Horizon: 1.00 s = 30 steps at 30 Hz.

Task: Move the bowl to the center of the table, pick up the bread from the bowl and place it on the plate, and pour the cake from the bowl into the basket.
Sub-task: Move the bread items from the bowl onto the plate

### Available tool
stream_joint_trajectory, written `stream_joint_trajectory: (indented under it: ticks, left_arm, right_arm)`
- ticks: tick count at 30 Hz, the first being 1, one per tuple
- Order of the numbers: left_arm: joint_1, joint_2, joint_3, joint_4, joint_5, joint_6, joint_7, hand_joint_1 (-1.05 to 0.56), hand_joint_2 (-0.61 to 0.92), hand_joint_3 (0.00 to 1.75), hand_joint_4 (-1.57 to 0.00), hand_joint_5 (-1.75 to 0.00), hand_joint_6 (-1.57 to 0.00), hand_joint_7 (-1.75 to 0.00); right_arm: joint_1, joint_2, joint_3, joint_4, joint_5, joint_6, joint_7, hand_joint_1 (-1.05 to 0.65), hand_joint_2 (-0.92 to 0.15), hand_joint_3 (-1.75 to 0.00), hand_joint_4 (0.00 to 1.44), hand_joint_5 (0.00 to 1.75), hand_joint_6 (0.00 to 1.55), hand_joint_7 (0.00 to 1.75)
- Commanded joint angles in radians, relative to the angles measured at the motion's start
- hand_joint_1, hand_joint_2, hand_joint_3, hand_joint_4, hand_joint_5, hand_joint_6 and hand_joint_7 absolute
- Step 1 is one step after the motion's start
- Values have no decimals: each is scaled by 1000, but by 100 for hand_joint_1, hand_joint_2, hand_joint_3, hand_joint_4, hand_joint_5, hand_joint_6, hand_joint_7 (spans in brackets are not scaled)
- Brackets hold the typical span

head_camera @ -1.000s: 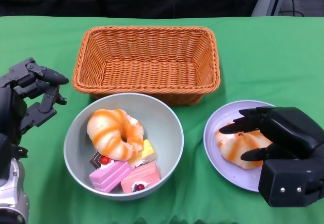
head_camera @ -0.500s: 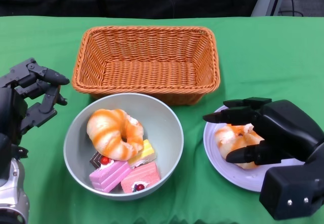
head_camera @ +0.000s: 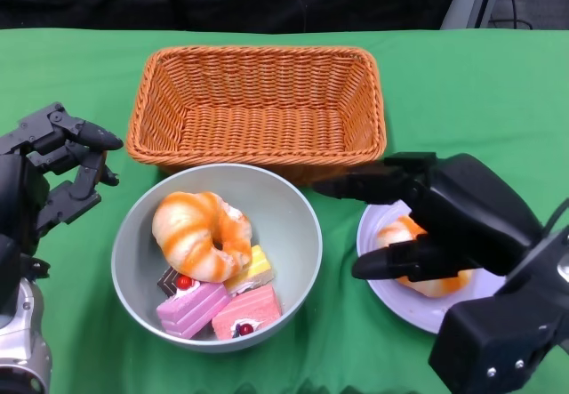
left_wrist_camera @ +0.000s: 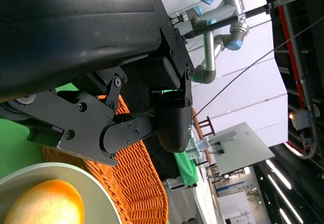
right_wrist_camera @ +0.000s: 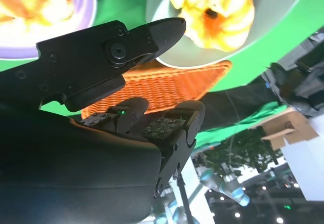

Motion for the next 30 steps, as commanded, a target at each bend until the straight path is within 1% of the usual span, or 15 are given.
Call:
stream_joint_trajectory:
  ticks: [1, 4, 8, 13, 16, 20, 24, 28, 30]
  left_arm:
    - [-16, 16, 5, 6, -5, 1, -6, -9, 75, 75, -88, -145, -91, -102]
    - [-13, 18, 4, 8, 3, -3, 1, -9, 76, 74, -86, -144, -90, -101]
    - [-11, 18, 0, 8, 8, -6, 3, -11, 77, 71, -86, -145, -90, -101]
    - [-6, 19, -2, 2, 18, -3, 20, -11, 78, 70, -86, -145, -91, -101]
    - [0, 19, -3, -9, 23, 3, 24, -12, 78, 69, -86, -145, -91, -100]
    - [0, 17, -1, -10, 19, 0, 20, -11, 79, 68, -86, -144, -90, -100]
    - [-6, 17, 5, -5, 9, 3, 14, -10, 79, 68, -88, -144, -92, -99]
    - [-8, 16, 10, -6, 6, 6, 21, -10, 79, 67, -89, -145, -94, -98]
    - [-9, 15, 15, -7, -10, 8, 5, -11, 79, 68, -89, -145, -94, -98]
  right_arm:
    - [-8, -4, -2, -15, 3, 4, 8, -69, -89, 0, 62, 9, 59, 1]
    - [-86, 52, 67, 40, -67, 23, -4, -73, -91, -1, 62, 8, 59, 1]
    - [-156, 90, 105, 166, -106, 23, -34, -73, -91, 0, 63, 7, 60, 1]
    - [-194, 113, 128, 241, -121, 7, -67, -72, -91, 0, 63, 6, 60, 0]
    - [-212, 130, 142, 263, -132, 20, -70, -72, -91, 0, 63, 5, 60, 0]
    - [-225, 144, 154, 276, -122, 38, -52, -71, -91, 0, 62, 4, 59, 0]
    - [-247, 169, 177, 310, -132, 55, -48, -72, -90, 0, 61, 2, 59, 0]
    - [-262, 180, 192, 327, -121, 74, -27, -73, -92, -1, 57, 0, 54, 0]
    - [-267, 192, 201, 336, -125, 89, -22, -74, -92, 0, 54, 0, 52, 0]
